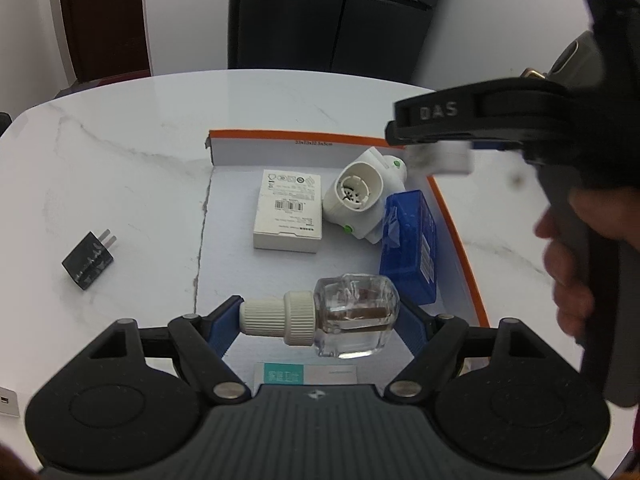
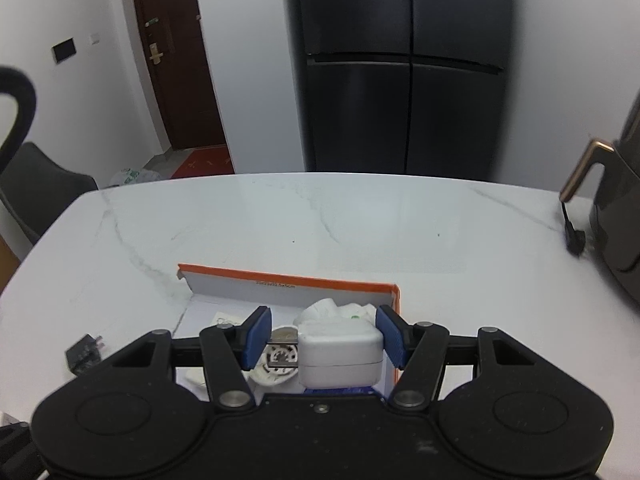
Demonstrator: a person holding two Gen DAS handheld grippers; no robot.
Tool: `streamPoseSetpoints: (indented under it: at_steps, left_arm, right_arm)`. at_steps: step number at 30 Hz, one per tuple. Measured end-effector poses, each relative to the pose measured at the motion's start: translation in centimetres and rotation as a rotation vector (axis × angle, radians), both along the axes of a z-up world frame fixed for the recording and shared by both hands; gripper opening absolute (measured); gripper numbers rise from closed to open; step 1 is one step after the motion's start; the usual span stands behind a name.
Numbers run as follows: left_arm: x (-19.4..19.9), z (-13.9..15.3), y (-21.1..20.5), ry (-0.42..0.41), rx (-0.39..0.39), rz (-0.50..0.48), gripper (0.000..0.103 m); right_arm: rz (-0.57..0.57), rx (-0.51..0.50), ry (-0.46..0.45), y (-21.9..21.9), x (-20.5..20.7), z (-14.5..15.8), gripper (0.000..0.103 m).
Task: Organize rigid objects
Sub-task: 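Lower the glass bottle and white charger into the tray, open both grippers, then grasp the second white charger with left gripper while right grasps the black charger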
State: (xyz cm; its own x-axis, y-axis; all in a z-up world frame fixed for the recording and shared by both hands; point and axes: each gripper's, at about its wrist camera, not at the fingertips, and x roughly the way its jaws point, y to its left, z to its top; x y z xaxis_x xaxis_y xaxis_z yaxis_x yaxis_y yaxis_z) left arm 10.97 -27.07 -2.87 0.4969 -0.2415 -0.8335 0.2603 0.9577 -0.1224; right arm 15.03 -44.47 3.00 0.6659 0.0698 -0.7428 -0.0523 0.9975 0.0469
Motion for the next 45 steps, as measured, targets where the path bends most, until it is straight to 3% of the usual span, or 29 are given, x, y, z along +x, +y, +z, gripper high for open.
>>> streamPoseSetpoints:
  at_steps: [10, 19, 35, 45]
  left_arm:
    - [0.0, -0.5, -0.2, 0.030, -0.041, -0.021, 0.082]
    - [-1.4, 1.5, 0.8, -0.015, -0.038, -0.001, 0.087]
    - [-6.2, 3.3, 12.3, -0.077, 0.022, 0.246, 0.095]
    - [-8.8, 1.3, 21.0, -0.056, 0.088, 0.472, 0.097]
  right_arm:
    - [-0.015, 0.065, -0.024, -1.6, -2.0, 1.9, 0.072]
    - [-0.006, 0.080, -0.071, -0.9, -6.1, 5.0, 0.077]
    - [0.145, 0.104, -0.009, 7.8, -10.7, 3.7, 0.078]
    - [0.263, 0.113, 0.023, 14.2, -11.2, 2.8, 0.079]
